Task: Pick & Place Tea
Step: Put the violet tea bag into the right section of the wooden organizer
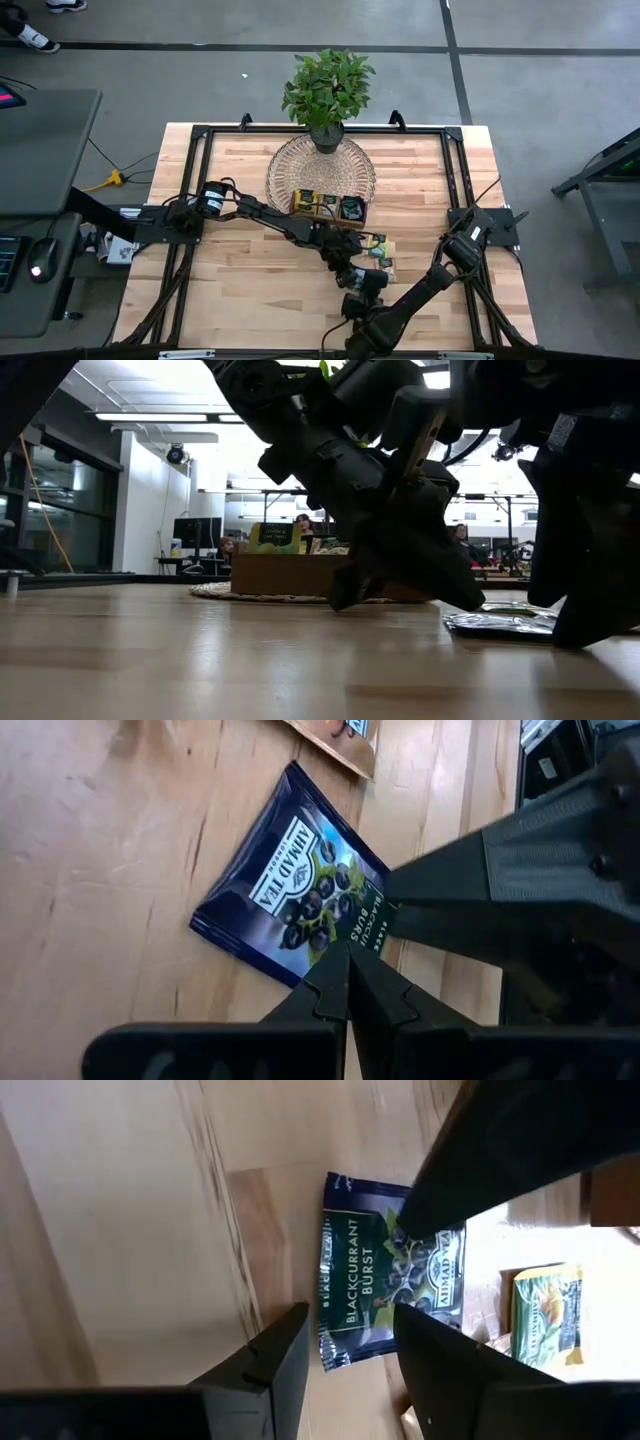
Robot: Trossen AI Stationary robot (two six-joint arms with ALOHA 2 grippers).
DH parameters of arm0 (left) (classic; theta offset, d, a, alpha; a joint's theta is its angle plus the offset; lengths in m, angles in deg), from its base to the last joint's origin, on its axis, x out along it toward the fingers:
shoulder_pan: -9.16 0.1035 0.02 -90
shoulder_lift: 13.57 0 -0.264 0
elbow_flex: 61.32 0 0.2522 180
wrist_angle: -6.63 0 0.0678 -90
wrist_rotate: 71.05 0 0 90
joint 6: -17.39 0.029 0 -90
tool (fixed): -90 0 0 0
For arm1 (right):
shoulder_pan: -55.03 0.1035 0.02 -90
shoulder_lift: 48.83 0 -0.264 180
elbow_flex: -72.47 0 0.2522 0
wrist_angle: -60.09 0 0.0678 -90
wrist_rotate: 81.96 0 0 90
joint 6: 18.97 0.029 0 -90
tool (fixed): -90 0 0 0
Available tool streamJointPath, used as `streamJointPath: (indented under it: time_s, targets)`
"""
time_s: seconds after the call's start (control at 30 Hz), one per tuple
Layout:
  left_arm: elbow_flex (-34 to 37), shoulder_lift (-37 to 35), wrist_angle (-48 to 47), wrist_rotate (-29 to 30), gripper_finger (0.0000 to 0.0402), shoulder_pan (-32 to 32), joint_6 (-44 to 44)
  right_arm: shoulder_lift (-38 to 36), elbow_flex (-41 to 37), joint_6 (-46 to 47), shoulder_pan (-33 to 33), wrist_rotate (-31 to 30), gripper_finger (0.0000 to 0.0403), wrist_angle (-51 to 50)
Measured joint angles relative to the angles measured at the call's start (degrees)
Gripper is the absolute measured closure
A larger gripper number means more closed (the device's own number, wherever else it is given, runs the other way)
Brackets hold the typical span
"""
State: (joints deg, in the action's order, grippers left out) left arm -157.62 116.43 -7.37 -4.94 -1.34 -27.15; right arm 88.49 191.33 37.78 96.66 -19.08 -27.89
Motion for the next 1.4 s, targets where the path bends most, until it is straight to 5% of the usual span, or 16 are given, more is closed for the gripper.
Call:
streamJointPath:
  time_s: [0.9,1.4]
  targets:
    - [-0.42,1.91,-3.67,-4.24,0.0402,0.56,-0.2,-0.5,0.13,4.78,-3.26,10.6,0.0261,3.32]
    - [-0.46,2.29,-3.16,-0.76,0.0402,0.45,-0.73,-0.55,0.24,7.64,-3.89,12.7,0.0329,5.17]
